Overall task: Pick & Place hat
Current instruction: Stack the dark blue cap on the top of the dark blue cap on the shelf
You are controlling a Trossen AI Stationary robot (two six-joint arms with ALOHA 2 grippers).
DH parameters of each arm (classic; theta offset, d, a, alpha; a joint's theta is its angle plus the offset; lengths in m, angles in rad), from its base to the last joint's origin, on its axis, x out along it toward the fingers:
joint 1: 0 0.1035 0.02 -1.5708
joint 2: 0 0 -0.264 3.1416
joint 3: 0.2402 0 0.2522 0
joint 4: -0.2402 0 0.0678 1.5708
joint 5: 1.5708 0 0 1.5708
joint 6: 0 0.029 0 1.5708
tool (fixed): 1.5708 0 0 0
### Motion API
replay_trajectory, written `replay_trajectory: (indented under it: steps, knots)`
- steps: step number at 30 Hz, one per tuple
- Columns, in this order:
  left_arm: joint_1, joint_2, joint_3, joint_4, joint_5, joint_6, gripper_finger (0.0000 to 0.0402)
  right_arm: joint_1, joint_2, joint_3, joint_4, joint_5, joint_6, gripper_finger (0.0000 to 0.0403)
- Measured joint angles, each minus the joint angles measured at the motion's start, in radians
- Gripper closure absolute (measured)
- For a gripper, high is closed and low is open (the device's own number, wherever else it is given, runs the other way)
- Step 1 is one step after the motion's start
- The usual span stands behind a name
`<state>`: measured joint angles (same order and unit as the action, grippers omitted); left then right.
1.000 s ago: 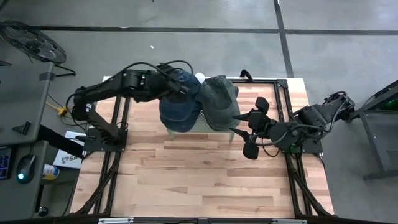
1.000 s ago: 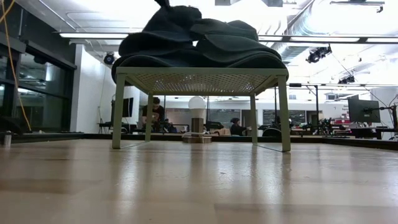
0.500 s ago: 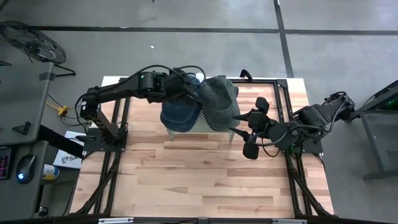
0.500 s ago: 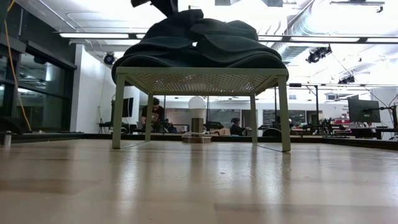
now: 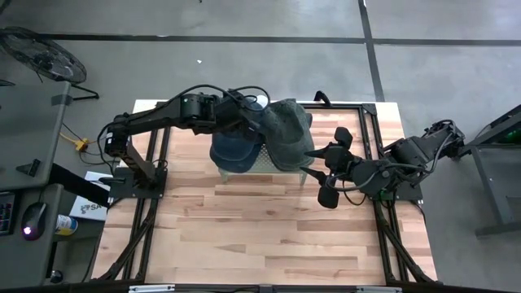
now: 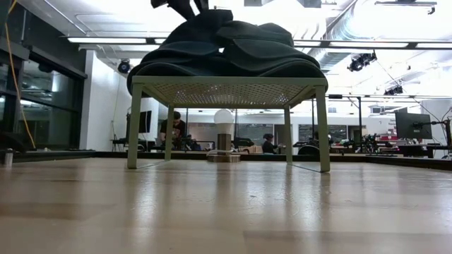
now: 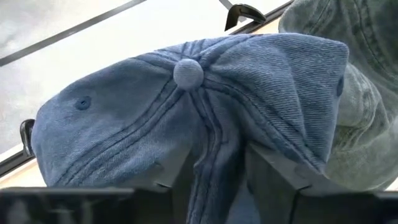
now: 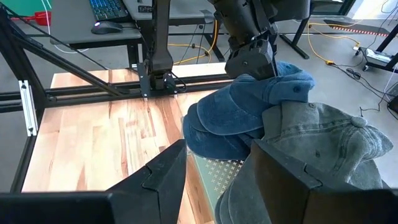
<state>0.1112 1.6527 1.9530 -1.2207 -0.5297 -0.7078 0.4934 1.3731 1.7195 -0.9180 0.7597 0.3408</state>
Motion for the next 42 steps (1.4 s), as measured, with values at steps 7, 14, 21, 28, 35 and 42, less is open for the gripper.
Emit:
replay_trajectory:
  steps: [7,14,21,28,35,42]
  knots:
    - [0.0,0.0,0.005,0.006,0.007,0.0,0.02,0.0,0.0,0.0,0.0,0.0,0.0,0.023]
    - [0.0,0.0,0.017,0.01,0.01,0.004,0.018,0.0,0.0,0.0,0.0,-0.007,0.004,0.0229]
    - [0.0,-0.01,0.018,0.015,0.026,-0.001,0.0179,0.0,0.0,0.0,0.0,-0.007,0.004,0.0229]
    - [0.0,-0.008,0.018,0.016,0.051,-0.002,0.0179,0.0,0.0,0.0,0.0,-0.007,0.004,0.023]
    - [0.0,-0.008,0.018,0.016,0.047,0.019,0.0179,0.0,0.0,0.0,0.0,-0.007,0.003,0.0229]
    - [0.0,-0.014,0.018,0.015,0.025,0.042,0.0179,0.0,0.0,0.0,-0.01,-0.007,0.022,0.0229]
